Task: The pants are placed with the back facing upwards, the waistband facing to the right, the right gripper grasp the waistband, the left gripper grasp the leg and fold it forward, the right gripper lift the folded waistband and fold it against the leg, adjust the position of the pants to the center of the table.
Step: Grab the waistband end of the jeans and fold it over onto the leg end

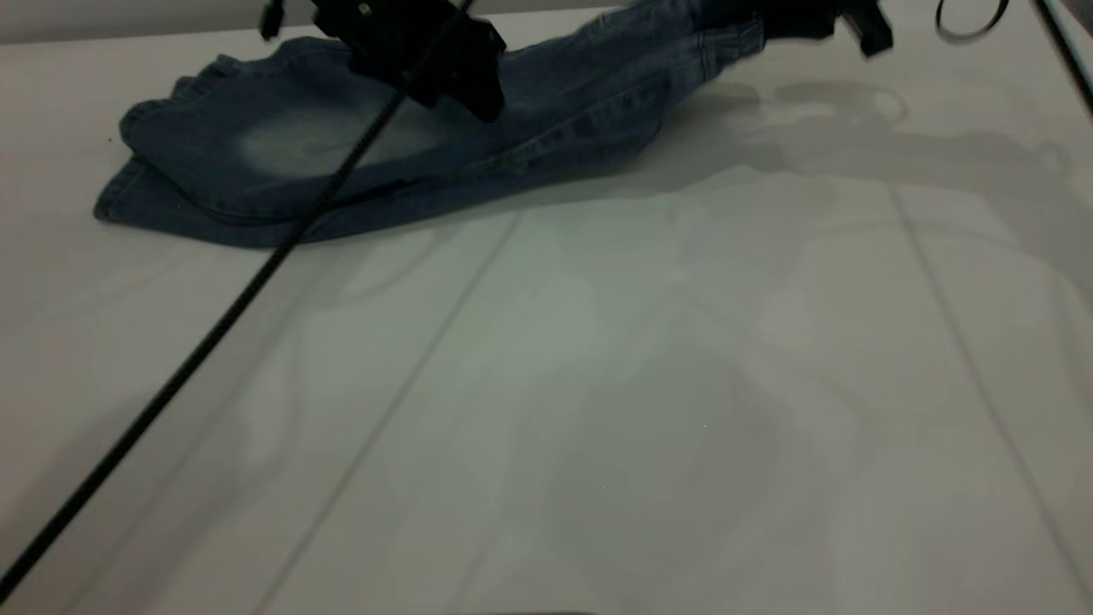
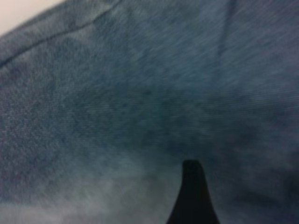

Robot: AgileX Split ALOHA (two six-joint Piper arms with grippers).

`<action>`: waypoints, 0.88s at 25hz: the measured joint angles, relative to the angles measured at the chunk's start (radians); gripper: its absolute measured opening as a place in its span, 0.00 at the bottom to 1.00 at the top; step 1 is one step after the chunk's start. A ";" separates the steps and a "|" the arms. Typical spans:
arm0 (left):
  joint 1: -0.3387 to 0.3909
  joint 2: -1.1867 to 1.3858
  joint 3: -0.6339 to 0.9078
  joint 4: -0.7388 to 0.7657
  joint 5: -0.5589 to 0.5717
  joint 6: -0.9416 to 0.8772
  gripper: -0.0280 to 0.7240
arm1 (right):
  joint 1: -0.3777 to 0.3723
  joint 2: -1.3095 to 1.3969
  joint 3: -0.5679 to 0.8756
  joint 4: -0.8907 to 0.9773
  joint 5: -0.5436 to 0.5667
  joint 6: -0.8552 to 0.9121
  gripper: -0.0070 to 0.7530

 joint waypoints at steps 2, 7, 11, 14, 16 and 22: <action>-0.002 0.042 -0.035 -0.006 0.011 -0.001 0.69 | 0.000 -0.035 0.000 -0.012 0.007 0.000 0.09; -0.032 0.103 -0.092 -0.010 0.032 -0.001 0.69 | 0.000 -0.101 0.000 -0.031 0.028 0.000 0.09; -0.076 0.112 -0.107 -0.004 0.043 -0.001 0.69 | 0.000 -0.126 0.000 -0.037 0.036 -0.001 0.09; -0.084 0.100 -0.136 0.048 0.144 -0.013 0.69 | 0.000 -0.137 0.000 -0.039 0.042 -0.001 0.09; -0.064 0.066 -0.166 0.120 0.238 -0.052 0.69 | 0.000 -0.139 0.000 -0.039 0.041 -0.001 0.09; 0.059 -0.062 -0.254 0.305 0.481 -0.182 0.69 | 0.031 -0.141 0.000 -0.040 0.013 -0.018 0.09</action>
